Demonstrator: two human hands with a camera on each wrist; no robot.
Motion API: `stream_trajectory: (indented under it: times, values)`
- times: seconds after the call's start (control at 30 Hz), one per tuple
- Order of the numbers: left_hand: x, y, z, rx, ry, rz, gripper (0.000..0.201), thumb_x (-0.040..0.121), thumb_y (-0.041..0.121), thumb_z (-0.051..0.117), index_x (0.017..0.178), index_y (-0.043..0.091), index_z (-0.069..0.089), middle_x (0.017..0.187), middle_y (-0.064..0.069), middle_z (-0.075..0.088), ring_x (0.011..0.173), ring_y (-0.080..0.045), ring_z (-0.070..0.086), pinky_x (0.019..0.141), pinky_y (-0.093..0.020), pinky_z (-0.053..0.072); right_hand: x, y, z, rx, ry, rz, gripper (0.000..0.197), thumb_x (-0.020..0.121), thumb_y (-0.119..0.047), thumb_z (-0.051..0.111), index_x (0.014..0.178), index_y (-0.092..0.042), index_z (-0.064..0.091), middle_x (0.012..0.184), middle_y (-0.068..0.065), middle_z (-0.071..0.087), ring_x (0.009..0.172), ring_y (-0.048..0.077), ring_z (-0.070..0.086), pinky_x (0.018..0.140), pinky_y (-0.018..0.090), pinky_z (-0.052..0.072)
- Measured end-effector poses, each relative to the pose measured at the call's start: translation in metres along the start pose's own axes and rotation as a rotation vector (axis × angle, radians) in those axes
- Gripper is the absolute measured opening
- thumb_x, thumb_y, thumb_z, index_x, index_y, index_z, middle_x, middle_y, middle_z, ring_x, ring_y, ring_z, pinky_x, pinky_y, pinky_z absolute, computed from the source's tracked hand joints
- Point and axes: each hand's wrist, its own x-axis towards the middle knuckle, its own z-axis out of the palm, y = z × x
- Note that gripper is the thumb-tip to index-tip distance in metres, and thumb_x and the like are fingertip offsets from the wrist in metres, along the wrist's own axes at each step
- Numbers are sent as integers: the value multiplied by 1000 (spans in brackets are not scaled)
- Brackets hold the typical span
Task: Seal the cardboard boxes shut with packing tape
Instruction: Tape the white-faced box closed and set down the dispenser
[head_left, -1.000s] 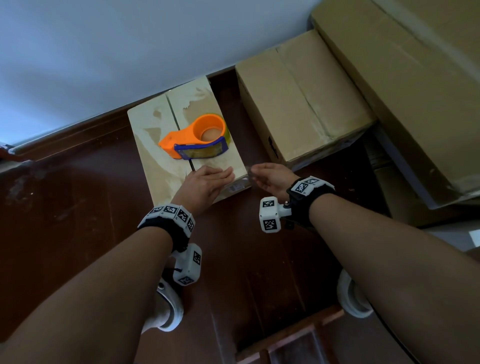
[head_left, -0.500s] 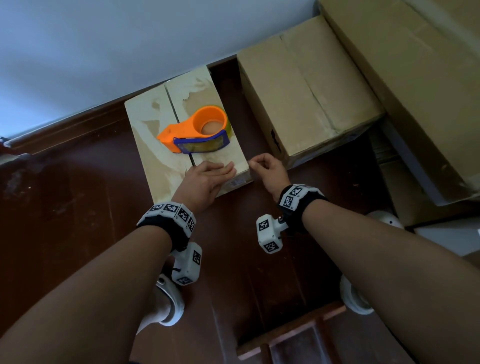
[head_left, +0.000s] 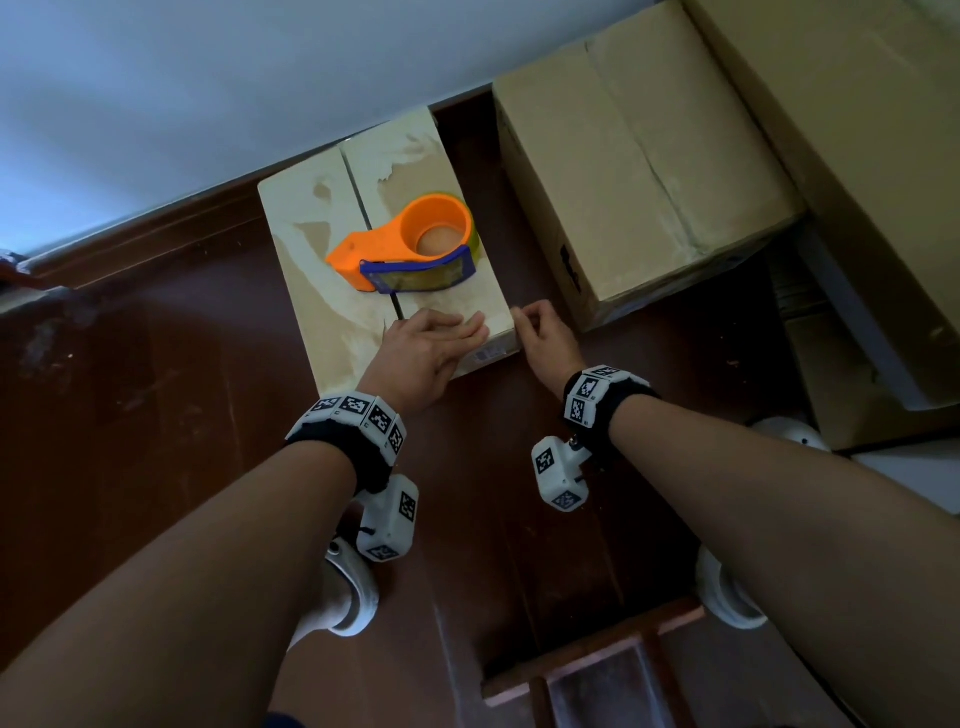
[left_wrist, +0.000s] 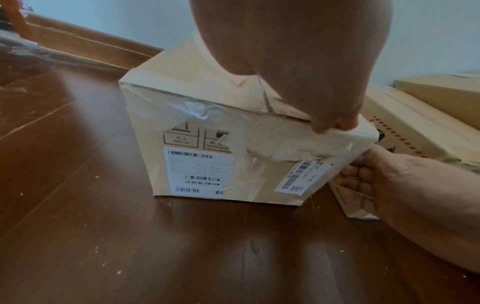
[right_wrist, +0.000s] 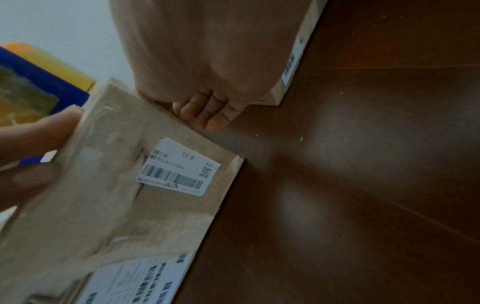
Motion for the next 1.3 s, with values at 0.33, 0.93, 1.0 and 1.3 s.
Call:
stream_trajectory:
  times: [0.33, 0.93, 1.0, 1.3]
  values:
    - [3, -4, -3, -27, -35, 1, 36, 97, 29, 44, 130, 28, 60, 129, 16, 61, 110, -20, 58, 79, -47, 54, 3, 11, -14, -342, -221, 121, 20, 96, -12, 47, 113, -4, 52, 116, 18, 59, 108, 33, 56, 88, 34, 43]
    - [0, -4, 0, -90, 4, -30, 36, 94, 30, 47, 129, 37, 53, 127, 18, 62, 110, -18, 57, 79, -49, 54, 11, -24, -39, -760, -282, -424, 36, 88, -52, 57, 92, -16, 64, 87, 5, 67, 83, 25, 64, 68, 36, 50]
    - [1, -6, 0, -99, -9, -18, 36, 95, 31, 46, 130, 37, 51, 127, 18, 61, 111, -18, 57, 80, -50, 53, 18, -32, -44, -794, -349, -428, 36, 87, -50, 59, 89, -14, 65, 83, 5, 66, 80, 24, 62, 66, 33, 47]
    - [2, -9, 0, -79, -49, -11, 37, 96, 32, 44, 131, 31, 58, 129, 19, 60, 111, -20, 57, 82, -47, 53, 28, -52, -48, -935, -432, -401, 33, 83, -50, 64, 84, -18, 55, 93, 8, 63, 86, 28, 62, 68, 34, 46]
